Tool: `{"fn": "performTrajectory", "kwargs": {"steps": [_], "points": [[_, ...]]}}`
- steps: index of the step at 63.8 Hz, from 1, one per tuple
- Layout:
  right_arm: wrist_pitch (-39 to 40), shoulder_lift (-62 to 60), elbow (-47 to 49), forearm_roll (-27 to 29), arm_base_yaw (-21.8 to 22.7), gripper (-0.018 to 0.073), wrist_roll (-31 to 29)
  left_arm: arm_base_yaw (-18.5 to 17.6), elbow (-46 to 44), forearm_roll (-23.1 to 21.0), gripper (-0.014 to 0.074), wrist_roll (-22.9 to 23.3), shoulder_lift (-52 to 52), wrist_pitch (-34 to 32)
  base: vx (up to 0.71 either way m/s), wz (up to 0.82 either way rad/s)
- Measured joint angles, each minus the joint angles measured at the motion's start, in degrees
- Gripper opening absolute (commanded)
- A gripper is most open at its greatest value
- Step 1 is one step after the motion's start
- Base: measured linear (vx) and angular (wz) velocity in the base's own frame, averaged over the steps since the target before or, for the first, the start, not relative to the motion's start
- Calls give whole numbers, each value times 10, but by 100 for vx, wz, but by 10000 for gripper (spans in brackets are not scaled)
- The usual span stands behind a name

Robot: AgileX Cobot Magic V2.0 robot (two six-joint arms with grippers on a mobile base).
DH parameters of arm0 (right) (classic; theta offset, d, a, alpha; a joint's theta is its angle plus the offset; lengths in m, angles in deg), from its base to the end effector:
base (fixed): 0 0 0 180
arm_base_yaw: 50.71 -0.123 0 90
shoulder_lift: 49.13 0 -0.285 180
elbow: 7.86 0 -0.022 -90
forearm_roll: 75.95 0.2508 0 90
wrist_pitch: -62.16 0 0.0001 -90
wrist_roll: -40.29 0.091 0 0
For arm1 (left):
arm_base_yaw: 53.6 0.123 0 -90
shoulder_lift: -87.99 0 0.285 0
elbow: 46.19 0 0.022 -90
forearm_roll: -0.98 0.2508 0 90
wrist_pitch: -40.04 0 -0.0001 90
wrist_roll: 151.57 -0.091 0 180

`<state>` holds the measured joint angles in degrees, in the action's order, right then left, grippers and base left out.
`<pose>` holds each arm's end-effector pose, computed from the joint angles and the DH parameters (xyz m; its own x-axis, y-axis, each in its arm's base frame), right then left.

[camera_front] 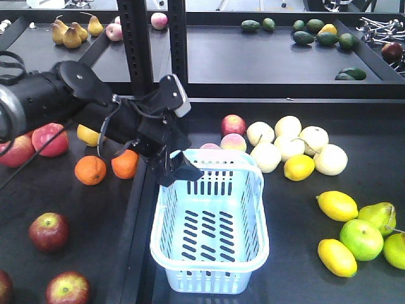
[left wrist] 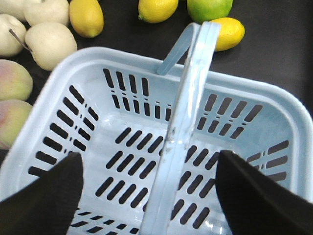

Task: Pick three apples into basket with both arms
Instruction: 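Lower the left gripper onto the basket handle and close it, then lift the light-blue basket by its handle with the left gripper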

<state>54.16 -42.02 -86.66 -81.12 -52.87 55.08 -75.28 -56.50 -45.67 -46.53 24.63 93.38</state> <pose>0.0566 0.0010 0.1919 -0.0709 0.1654 -0.9837 -0.0135 0.9859 0.1668 0.3638 -0.2018 0.2650 -0.1936 0.6691 -0.7175 0.9657 0.2590 -0.0191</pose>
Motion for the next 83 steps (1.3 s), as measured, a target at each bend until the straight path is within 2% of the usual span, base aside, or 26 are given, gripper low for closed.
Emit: {"fn": "performTrajectory", "kwargs": {"steps": [9, 17, 23, 37, 54, 74, 83], "points": [[0, 0, 0, 0, 0, -8, 0, 0, 0, 0, 532, 0, 27, -2, 0, 0], [0, 0, 0, 0, 0, -8, 0, 0, 0, 1, 472, 1, 39, -2, 0, 0], [0, 0, 0, 0, 0, -8, 0, 0, 0, 1, 370, 7, 42, -2, 0, 0], [0, 0, 0, 0, 0, -8, 0, 0, 0, 11, -10, 49, 42, 5, 0, 0], [0, 0, 0, 0, 0, -8, 0, -3, 0, 14, -8, 117, 10, 32, 0, 0], [0, 0, 0, 0, 0, -8, 0, -3, 0, 24, -8, 246, -135, 61, 0, 0], [0, 0, 0, 0, 0, -8, 0, -3, 0, 47, -8, 311, -213, 72, 0, 0]]}}
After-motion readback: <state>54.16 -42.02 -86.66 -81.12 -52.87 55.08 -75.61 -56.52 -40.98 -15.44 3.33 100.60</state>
